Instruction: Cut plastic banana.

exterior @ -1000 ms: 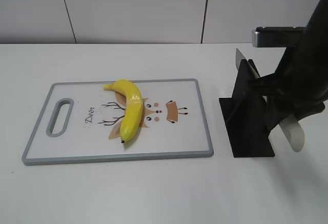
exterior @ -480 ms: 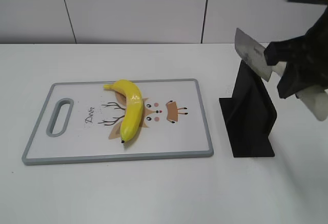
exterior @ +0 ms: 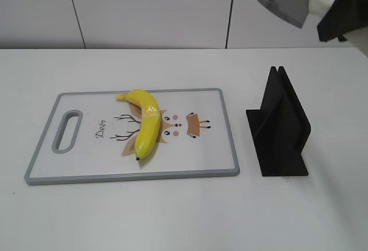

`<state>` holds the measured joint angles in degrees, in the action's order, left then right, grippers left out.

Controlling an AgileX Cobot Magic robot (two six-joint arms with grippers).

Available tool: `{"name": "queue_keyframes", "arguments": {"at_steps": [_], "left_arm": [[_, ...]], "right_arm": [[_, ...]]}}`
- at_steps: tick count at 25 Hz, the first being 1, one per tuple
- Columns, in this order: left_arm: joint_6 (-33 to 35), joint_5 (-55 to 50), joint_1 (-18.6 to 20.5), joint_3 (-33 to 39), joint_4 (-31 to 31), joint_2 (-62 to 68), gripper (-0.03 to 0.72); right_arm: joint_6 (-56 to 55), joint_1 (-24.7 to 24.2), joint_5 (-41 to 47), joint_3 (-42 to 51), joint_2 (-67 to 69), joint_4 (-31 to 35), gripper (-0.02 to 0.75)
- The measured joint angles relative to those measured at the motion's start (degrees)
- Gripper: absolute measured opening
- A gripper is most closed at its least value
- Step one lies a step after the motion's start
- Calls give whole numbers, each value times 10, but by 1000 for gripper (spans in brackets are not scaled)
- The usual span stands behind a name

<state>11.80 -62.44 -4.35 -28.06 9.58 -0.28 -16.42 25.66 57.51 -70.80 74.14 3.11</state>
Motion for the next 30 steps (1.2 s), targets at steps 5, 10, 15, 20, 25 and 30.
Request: {"name": "queue_keyframes", "arguments": {"at_steps": [5,10,15,20,25,30], "left_arm": [[9,16,0,-12,0,40,490],[87,96,0,-61,0,153,489],[157,158,0,-132,16,310,528],[298,150,0,-248,87,490,599],[464,56,-6,-408,167,667,601],[537,-5,-35,-559,176,817,591]], "right_arm": [[164,0,-47,-11,1,0,170],[299,0,-60,-20,24,1,170],[385,-1,-59,-73,79,8,170],[537,-53,-2,-163,155,155,170],[672,-88,68,-246,231,215,170],[824,-89,108,-285,294,247,170]]}}
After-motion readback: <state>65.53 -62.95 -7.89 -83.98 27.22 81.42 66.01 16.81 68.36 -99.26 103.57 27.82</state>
